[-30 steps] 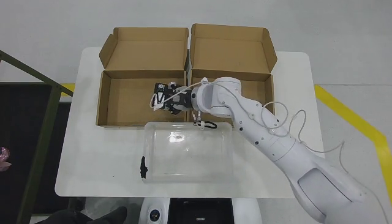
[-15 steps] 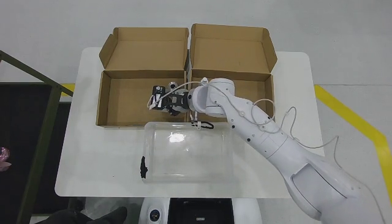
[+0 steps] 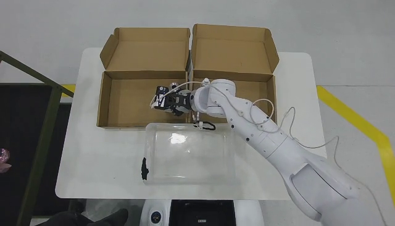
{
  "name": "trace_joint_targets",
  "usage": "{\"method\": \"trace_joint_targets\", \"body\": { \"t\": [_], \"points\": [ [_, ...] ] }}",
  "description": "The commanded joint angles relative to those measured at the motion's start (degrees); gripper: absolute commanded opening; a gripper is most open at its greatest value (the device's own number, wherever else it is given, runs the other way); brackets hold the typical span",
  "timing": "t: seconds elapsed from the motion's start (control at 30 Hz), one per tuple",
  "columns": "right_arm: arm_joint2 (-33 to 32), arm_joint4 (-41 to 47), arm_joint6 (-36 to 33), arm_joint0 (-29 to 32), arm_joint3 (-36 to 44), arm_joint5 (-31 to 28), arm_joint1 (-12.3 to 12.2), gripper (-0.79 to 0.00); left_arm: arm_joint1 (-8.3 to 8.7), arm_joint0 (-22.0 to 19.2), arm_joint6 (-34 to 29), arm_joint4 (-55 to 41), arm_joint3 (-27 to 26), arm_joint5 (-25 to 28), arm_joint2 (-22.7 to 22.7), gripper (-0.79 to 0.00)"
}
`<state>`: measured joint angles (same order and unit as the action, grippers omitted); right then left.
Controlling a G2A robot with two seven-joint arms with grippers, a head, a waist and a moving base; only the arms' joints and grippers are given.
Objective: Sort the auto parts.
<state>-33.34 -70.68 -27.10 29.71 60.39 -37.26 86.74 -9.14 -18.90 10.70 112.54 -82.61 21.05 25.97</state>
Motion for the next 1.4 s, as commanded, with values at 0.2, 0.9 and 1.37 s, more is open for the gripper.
{"method": "trace_joint_targets", "body": {
  "t": [0.2, 0.9, 1.37],
  "points": [
    [-1.8, -0.2, 1.1, 0.2, 1.8, -0.7, -0.2, -0.191, 0.0, 0.0, 0.0, 0.0, 0.0, 0.0, 0.0, 0.0],
    [-19.2, -6.6, 0.7, 18.9, 35.3, -7.0, -7.8, -0.154, 0.0, 0.0, 0.0, 0.0, 0.0, 0.0, 0.0, 0.0],
    [-35.9, -16.0, 12.5, 37.4, 48.7, -10.4, -12.8, -0.169, 0.0, 0.0, 0.0, 0.0, 0.0, 0.0, 0.0, 0.0]
  ]
}}
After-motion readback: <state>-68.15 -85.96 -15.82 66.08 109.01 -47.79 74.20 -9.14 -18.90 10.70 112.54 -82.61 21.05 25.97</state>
